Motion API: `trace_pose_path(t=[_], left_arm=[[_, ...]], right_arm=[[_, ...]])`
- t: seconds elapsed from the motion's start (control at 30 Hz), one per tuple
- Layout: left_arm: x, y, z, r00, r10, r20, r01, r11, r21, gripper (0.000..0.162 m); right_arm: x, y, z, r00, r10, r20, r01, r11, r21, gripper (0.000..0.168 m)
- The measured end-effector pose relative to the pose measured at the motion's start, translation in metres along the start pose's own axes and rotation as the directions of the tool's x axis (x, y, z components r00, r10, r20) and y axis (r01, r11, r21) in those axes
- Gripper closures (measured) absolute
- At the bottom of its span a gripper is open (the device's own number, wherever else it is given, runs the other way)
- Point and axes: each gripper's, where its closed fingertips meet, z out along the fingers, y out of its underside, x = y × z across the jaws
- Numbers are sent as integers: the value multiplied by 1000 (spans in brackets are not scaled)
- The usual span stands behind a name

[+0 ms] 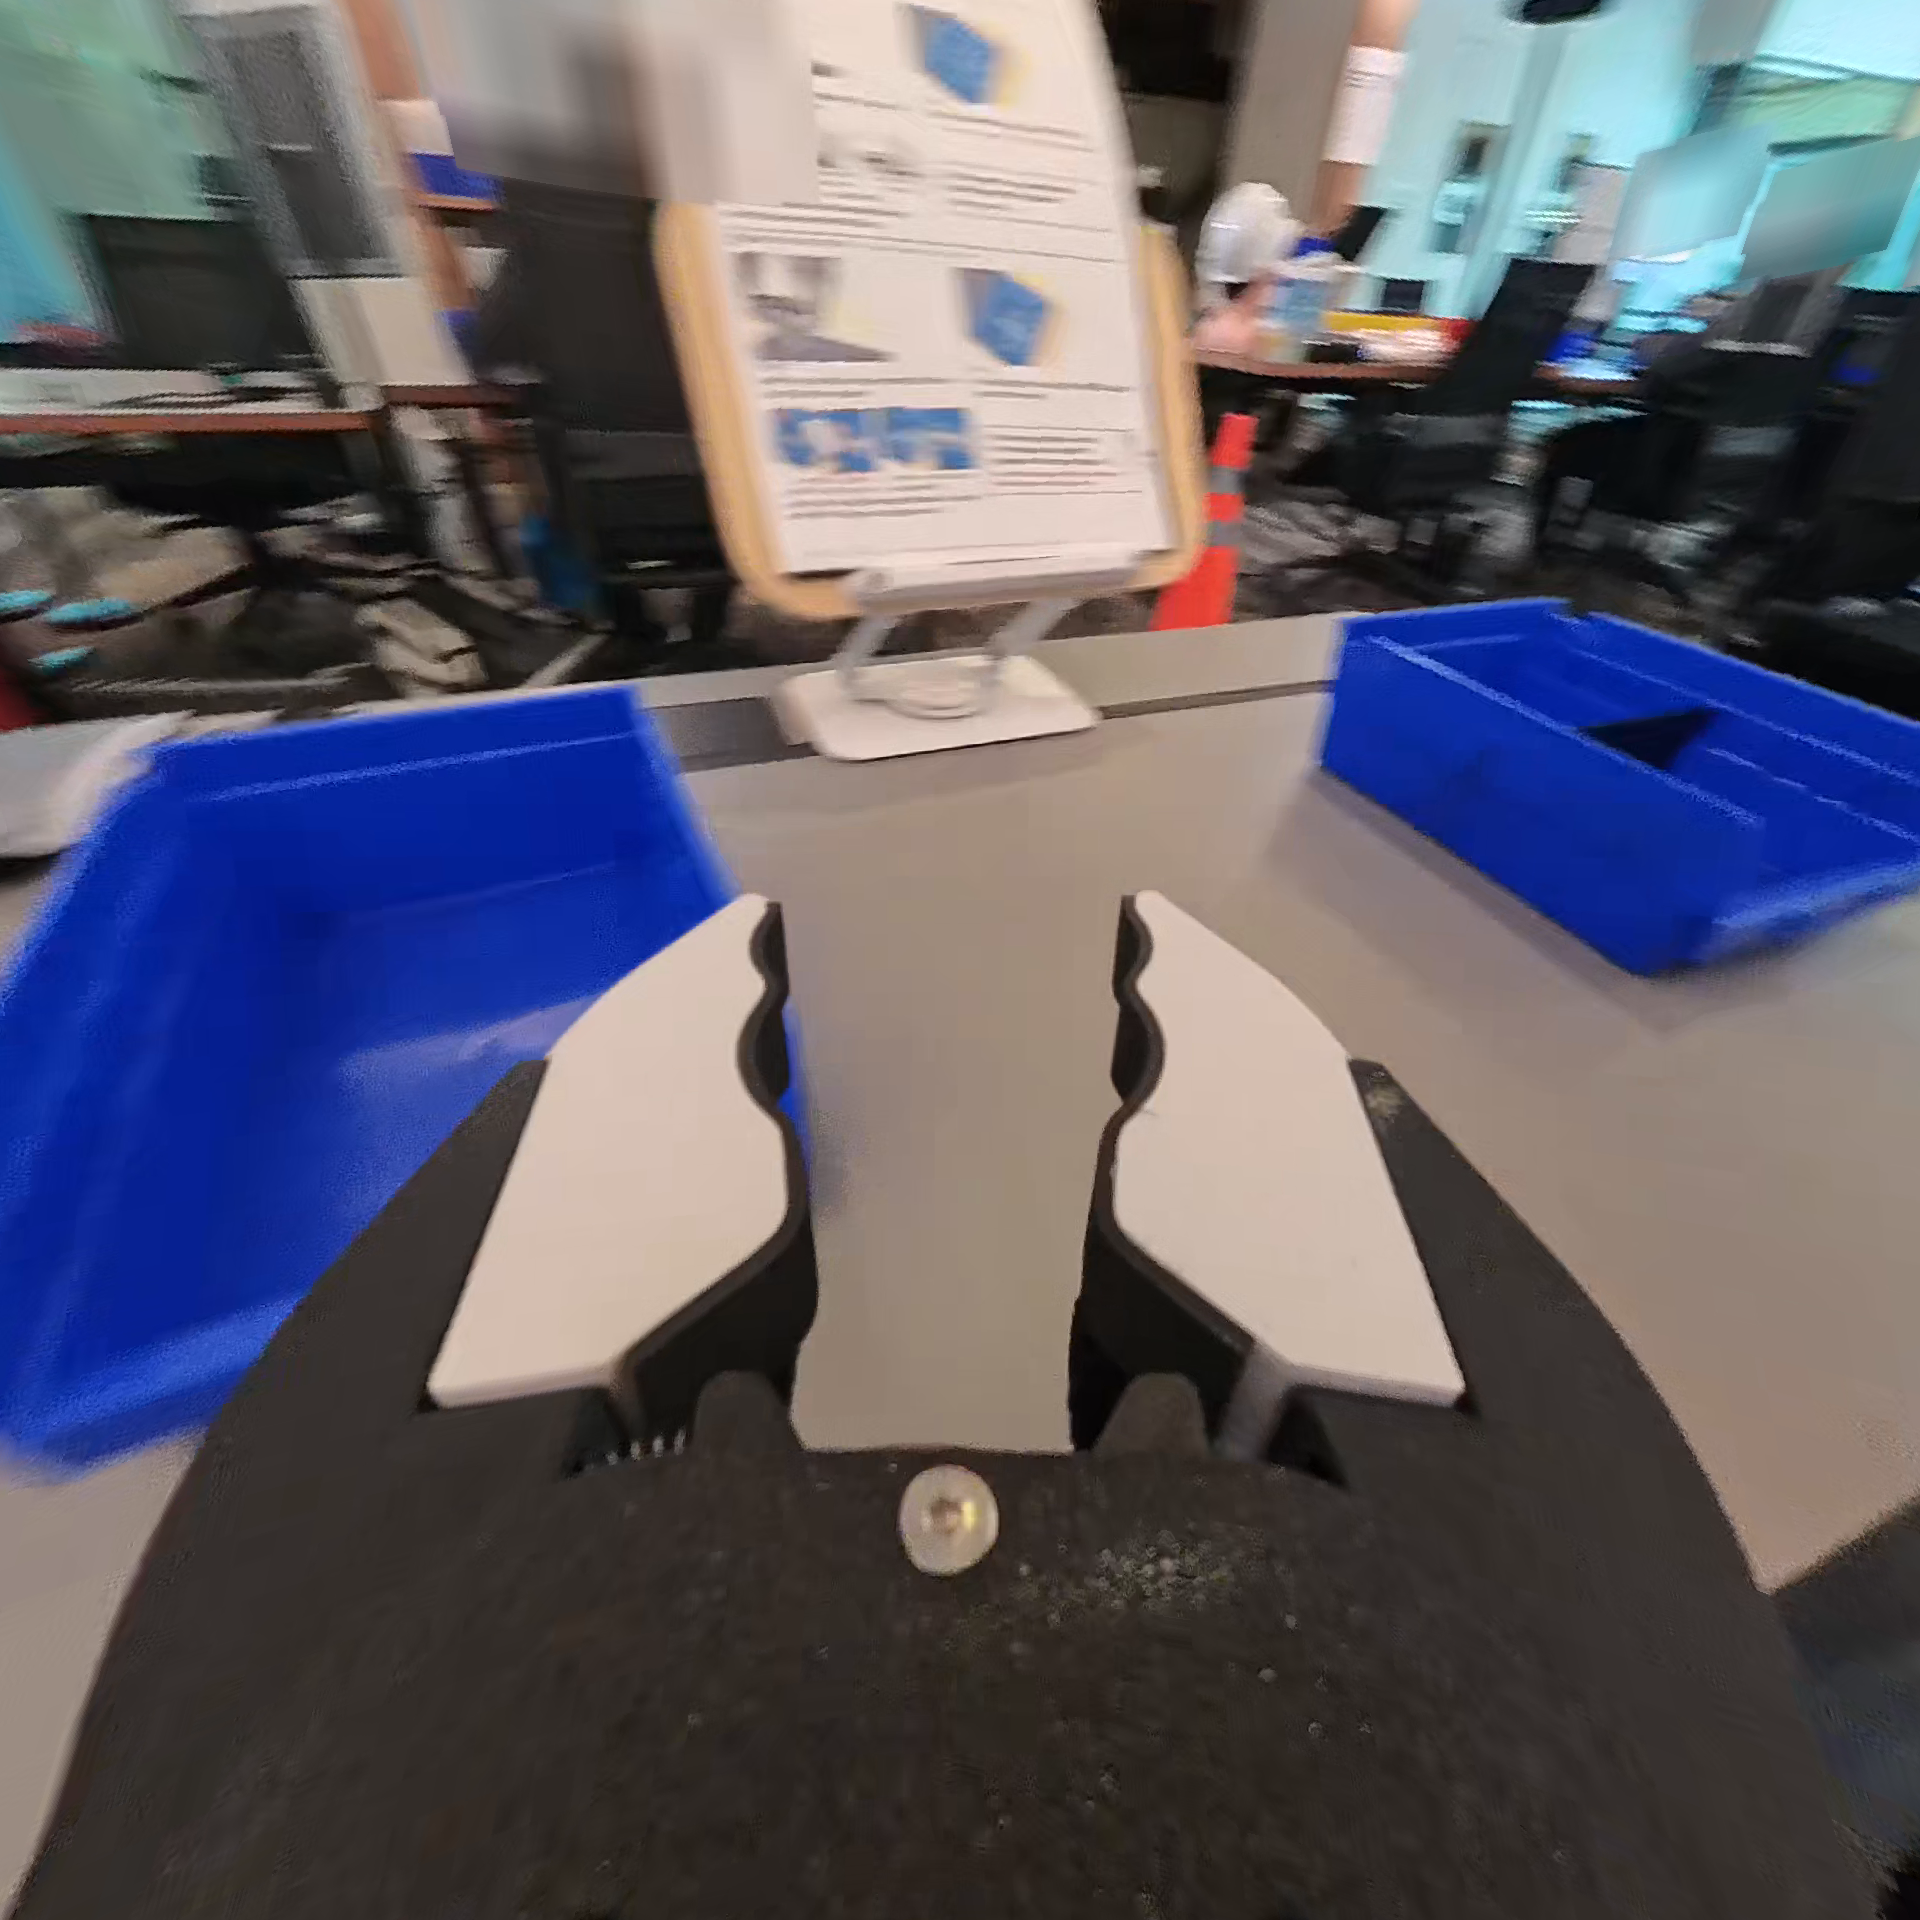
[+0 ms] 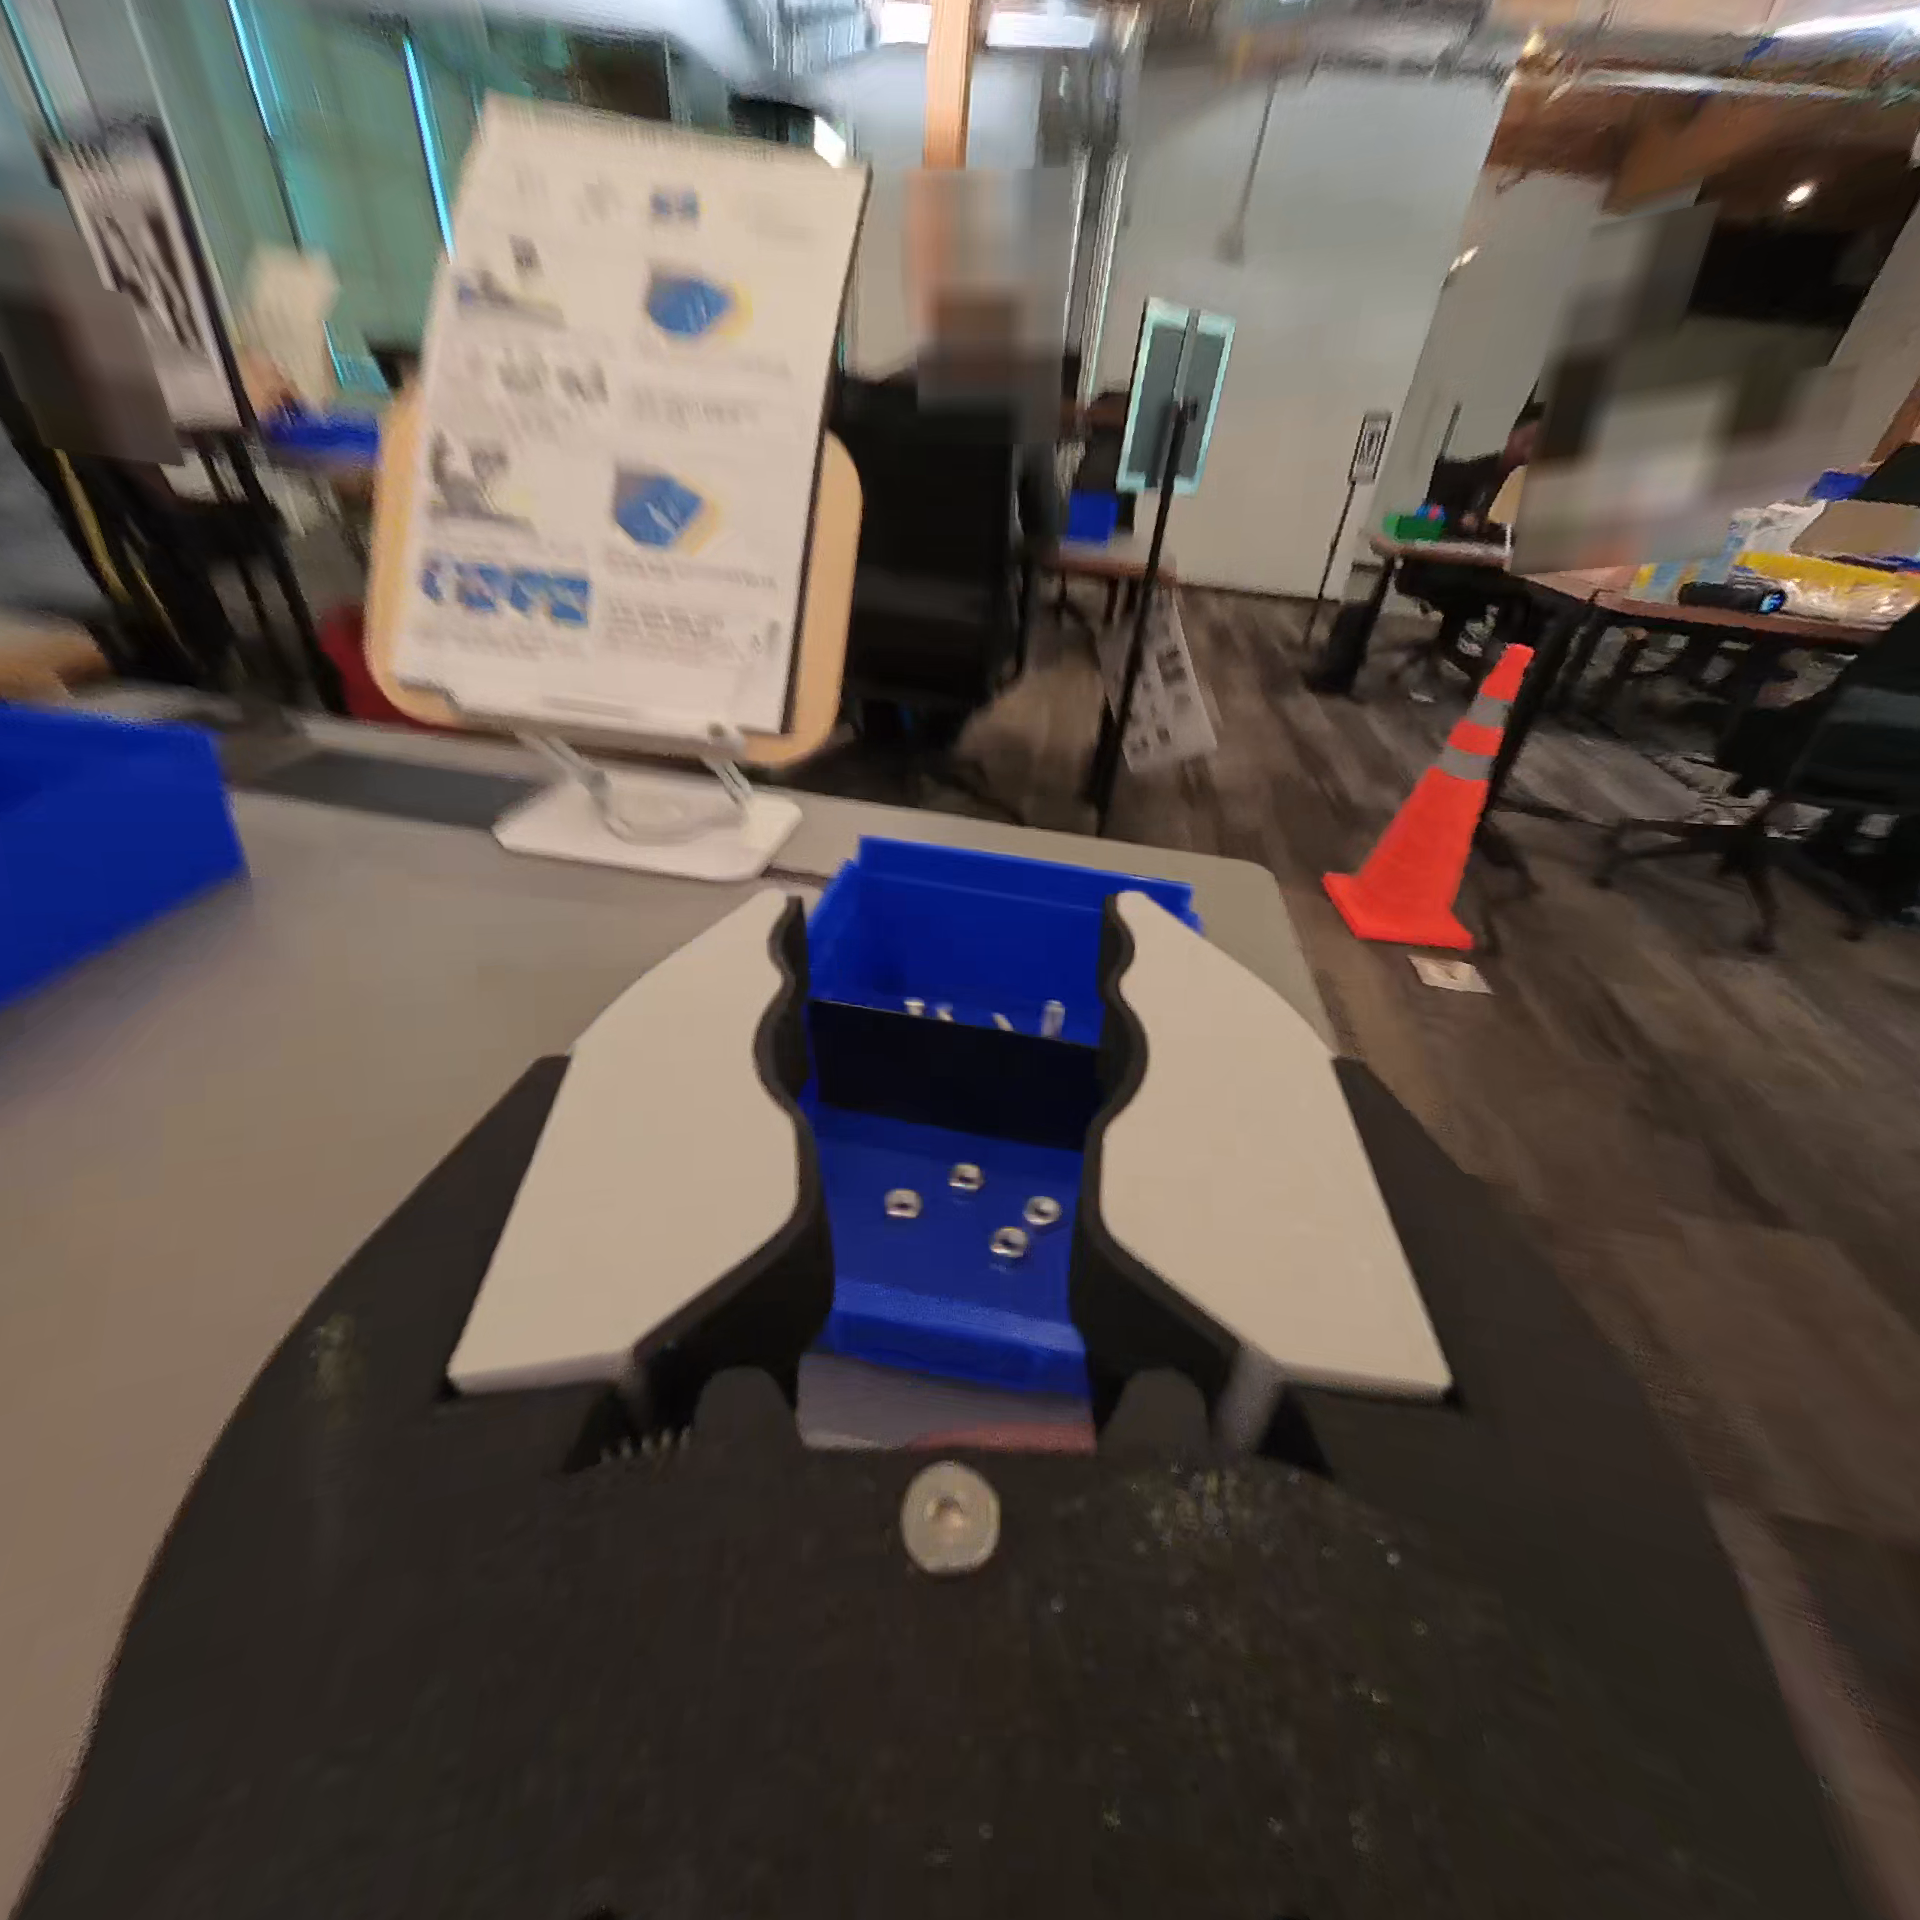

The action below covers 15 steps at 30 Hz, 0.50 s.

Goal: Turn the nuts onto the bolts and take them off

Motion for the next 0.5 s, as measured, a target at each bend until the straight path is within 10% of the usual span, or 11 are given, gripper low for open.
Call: trace_pose_path(t=[0.27,0.5], left_arm=[[-72,89,-52,957,-102,273,124,990,-65,104],[-78,101,-44,959,-7,283,43,992,-120,106]], right_arm=[[-15,138,-18,976,216,-24,-217,967,-134,98],[-3,163,-21,983,165,-77,-174,976,-132,105]])
